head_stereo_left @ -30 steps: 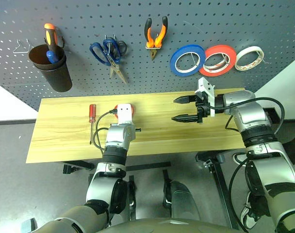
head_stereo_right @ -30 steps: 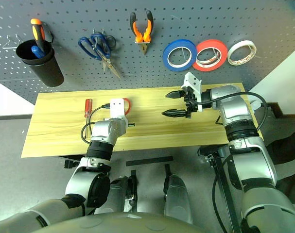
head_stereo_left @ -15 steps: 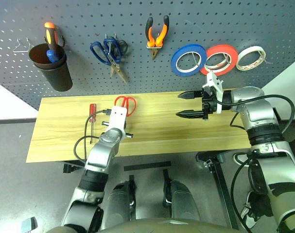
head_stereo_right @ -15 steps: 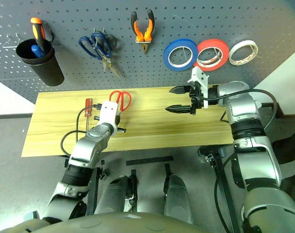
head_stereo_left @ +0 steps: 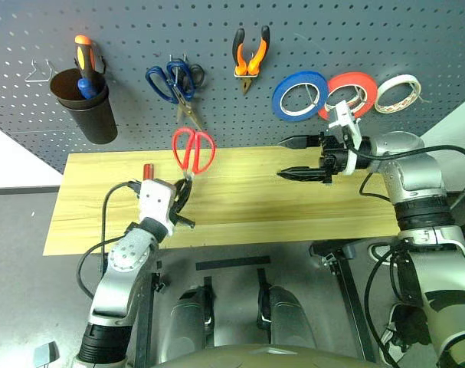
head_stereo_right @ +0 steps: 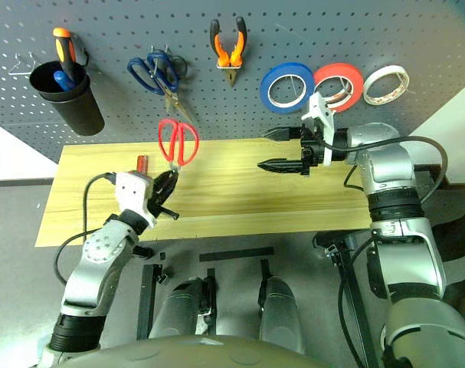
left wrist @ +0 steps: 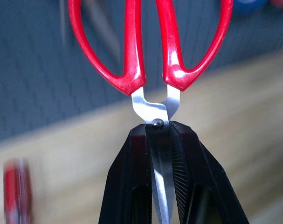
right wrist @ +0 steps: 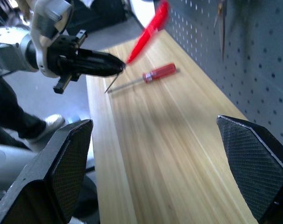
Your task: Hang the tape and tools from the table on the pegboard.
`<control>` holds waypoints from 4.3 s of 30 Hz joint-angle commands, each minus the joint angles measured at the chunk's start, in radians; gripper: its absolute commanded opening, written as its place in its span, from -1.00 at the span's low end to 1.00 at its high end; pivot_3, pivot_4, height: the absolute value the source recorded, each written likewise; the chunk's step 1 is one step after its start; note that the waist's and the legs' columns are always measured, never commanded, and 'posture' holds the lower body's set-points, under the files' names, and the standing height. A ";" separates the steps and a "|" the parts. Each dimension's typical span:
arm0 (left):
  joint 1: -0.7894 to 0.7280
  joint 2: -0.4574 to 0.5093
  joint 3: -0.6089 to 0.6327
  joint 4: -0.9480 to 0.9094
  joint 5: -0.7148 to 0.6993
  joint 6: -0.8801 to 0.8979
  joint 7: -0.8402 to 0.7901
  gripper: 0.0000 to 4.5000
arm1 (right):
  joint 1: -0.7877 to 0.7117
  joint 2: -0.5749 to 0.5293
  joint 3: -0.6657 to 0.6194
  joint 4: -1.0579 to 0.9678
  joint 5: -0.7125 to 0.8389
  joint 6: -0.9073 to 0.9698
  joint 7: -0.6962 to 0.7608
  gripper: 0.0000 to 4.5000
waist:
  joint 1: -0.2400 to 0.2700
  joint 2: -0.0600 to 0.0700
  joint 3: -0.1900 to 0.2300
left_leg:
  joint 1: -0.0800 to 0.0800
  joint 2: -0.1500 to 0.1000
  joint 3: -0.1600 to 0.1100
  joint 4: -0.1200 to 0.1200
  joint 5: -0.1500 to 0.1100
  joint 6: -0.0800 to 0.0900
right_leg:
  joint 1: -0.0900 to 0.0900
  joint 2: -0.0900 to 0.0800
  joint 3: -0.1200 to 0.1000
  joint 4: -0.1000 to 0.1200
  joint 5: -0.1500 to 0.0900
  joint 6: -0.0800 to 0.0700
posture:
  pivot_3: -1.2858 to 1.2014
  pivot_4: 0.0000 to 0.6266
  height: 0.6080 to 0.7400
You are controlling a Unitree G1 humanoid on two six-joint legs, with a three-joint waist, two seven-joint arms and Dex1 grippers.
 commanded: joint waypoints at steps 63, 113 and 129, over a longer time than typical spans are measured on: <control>-0.443 -0.087 -0.001 0.561 0.172 -0.288 0.141 -0.89 | -0.018 -0.061 -0.050 -0.135 0.043 0.005 -0.103 1.00 | 0.012 -0.001 -0.080 | 0.002 -0.002 0.000 0.002 0.000 0.000 | 0.006 0.003 -0.002 -0.001 0.002 0.002 | 0.00 -0.64 0.87; -0.519 -0.100 0.016 0.688 0.209 -0.293 0.272 -0.41 | -0.063 -0.019 -0.077 -0.132 0.102 0.035 -0.112 1.00 | -0.011 -0.002 -0.090 | 0.003 -0.002 -0.001 0.002 0.000 0.000 | 0.008 0.003 -0.003 -0.001 0.002 0.002 | 0.00 -0.67 0.87; -0.321 -0.005 0.073 0.352 0.148 -0.214 0.190 0.89 | -0.070 -0.014 -0.117 -0.128 0.166 0.082 -0.134 1.00 | -0.011 0.000 -0.107 | 0.004 -0.002 -0.001 0.002 0.000 0.000 | 0.008 0.003 -0.002 -0.001 0.002 0.002 | 0.04 -0.68 0.87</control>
